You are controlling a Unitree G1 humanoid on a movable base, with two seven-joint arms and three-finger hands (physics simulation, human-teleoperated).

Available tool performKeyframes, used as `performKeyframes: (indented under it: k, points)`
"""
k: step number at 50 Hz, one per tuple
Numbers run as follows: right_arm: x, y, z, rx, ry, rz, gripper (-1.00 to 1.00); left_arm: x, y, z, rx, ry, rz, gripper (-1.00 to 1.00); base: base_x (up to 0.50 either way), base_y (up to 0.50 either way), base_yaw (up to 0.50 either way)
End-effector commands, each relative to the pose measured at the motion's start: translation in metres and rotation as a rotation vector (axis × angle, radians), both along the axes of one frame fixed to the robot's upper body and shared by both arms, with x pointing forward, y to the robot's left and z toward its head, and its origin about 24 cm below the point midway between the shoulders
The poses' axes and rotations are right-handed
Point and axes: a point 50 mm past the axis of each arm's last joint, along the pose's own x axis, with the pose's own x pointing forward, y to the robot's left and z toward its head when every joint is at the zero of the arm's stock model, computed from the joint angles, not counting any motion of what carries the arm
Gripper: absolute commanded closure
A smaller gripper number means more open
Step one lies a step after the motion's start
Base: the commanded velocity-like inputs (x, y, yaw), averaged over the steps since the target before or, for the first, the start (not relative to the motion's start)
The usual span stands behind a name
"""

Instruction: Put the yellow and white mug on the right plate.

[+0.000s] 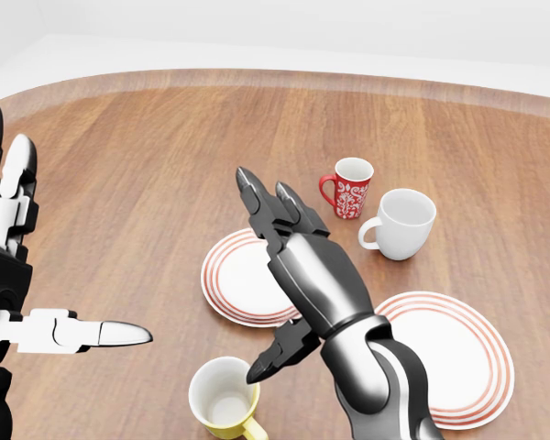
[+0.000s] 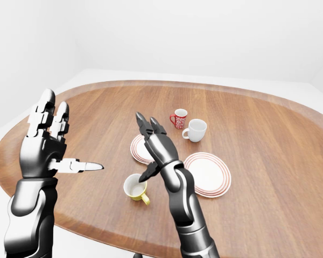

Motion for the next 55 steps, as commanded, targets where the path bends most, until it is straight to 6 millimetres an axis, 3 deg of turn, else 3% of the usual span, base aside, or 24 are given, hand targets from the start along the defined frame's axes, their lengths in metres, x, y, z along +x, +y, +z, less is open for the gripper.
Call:
performKeyframes:
  k: [1, 26, 44, 55]
  points:
    - [0.003, 0.002, -0.013, -0.019, 0.04, -0.014, -1.0, 0.0, 0.0, 0.002, 0.001, -0.009, -0.002, -1.0, 0.0, 0.0, 0.0]
    - [-0.003, 0.013, -0.043, -0.029, 0.124, -0.022, -1.0, 0.0, 0.002, 0.002, 0.003, -0.01, 0.002, -1.0, 0.0, 0.0, 0.0]
    - [0.002, 0.017, -0.083, -0.052, 0.234, -0.077, -1.0, -0.001, 0.001, 0.003, 0.007, -0.015, -0.001, -1.0, 0.0, 0.0, 0.0]
    - [0.002, 0.018, -0.092, -0.07, 0.257, -0.087, -1.0, -0.002, 0.0, 0.003, 0.008, -0.015, -0.004, -1.0, 0.0, 0.0, 0.0]
